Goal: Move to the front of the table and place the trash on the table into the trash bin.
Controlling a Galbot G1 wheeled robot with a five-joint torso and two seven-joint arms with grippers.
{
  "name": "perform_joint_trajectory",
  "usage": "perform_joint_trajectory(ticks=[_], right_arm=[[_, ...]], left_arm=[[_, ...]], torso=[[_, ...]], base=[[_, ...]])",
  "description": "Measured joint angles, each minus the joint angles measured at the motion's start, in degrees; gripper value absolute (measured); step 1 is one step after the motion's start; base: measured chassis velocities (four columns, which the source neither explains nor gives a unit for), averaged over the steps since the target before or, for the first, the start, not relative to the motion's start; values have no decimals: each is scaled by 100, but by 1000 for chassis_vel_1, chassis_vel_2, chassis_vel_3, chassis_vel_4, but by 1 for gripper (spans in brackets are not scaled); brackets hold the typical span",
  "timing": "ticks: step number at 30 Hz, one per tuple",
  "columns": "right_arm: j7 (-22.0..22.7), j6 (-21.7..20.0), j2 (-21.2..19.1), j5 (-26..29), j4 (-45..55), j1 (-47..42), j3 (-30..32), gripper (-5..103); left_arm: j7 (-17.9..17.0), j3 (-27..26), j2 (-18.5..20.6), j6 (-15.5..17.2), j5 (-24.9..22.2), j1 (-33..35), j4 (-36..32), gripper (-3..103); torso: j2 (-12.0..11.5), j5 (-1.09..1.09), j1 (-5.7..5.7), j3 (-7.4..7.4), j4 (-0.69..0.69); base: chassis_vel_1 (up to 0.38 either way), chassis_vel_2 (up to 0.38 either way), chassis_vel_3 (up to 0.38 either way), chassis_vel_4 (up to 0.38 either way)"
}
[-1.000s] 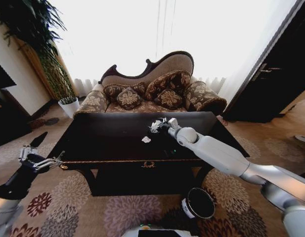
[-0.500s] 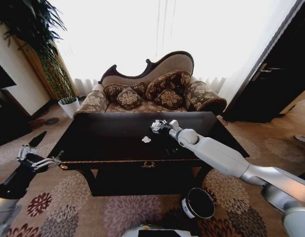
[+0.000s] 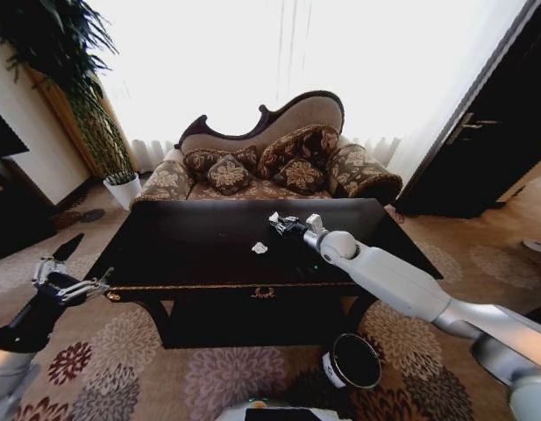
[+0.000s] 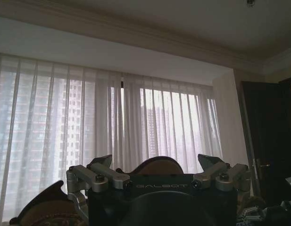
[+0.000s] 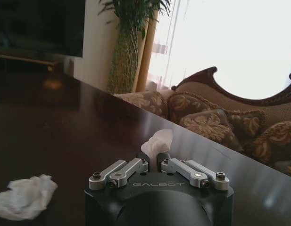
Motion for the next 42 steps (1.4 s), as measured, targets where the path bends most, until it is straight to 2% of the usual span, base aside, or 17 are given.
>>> perform_joint_trajectory(ticks=[4,7,8,11,13,17,20,23,26,28,29,33,34,36,39,42], right_arm=[[-275,223,-149,146,272,-520,480,2],[-444,307,-368,349,777,-1395,1472,2],[-444,307,-368,349,777,-1395,1472,2],[-579,358,-550,596,1289,-2192,2449,2],[-618,407,-570,644,1395,-2406,2653,2],[-793,596,-558,666,1786,-3659,3592,2],[-926,674,-518,645,1845,-3951,3810,2],[-1358,1027,-349,783,2011,-4559,4301,2],[-1554,1153,-213,895,2098,-4798,4527,2],[-1940,1348,104,1057,2273,-5276,4941,2],[-1940,1348,104,1057,2273,-5276,4941,2],[-2853,1733,587,1064,2302,-6248,5522,2],[-2853,1733,587,1064,2302,-6248,5522,2],[-3500,2070,914,950,2078,-6671,5725,2],[-3749,2220,1081,899,1964,-6813,5770,2],[-4324,2375,1543,886,1611,-6926,5864,2]], left_arm=[[-1,0,-13,-2,-24,21,-39,100],[-2,-2,-30,-11,-48,46,-68,100],[-2,-2,-30,-11,-48,46,-68,100],[-2,25,-46,-25,-57,63,-110,100],[0,50,-62,-26,-54,69,-129,100],[1,193,-145,-27,-24,113,-320,100],[2,192,-149,-27,-57,118,-389,100],[-1,128,-132,-26,-128,141,-454,100],[-1,98,-130,-34,-153,150,-459,100],[0,51,-136,-54,-199,152,-465,100],[0,51,-136,-54,-199,152,-465,100],[3,-16,-126,-56,-244,138,-534,100],[3,-16,-126,-56,-244,138,-534,100],[2,-16,-97,-56,-269,136,-566,100],[1,9,-95,-55,-270,136,-572,100],[0,101,-109,-55,-246,149,-600,100]], torso=[[0,1,0,0,0],[0,3,0,0,0],[0,3,0,0,0],[0,0,-1,-1,-2],[0,0,-1,-1,-2],[0,0,-1,-1,-3],[0,2,-1,0,-1],[0,0,-1,-1,-1],[0,0,-1,-1,0],[0,-1,-1,-1,1],[0,-1,-1,-1,1],[0,0,-1,0,-2],[0,0,-1,0,-2],[1,0,-1,-1,-2],[1,1,-2,0,-1],[0,0,-1,0,0]], base=[[0,0,0,0],[0,0,0,0],[0,0,0,0],[0,0,0,0],[0,0,0,0],[0,0,0,0],[0,0,0,0],[0,0,0,0],[0,0,0,0],[0,0,0,0],[0,0,0,0],[0,0,0,0],[0,0,0,0],[0,0,0,0],[0,0,0,0],[0,0,0,0]])
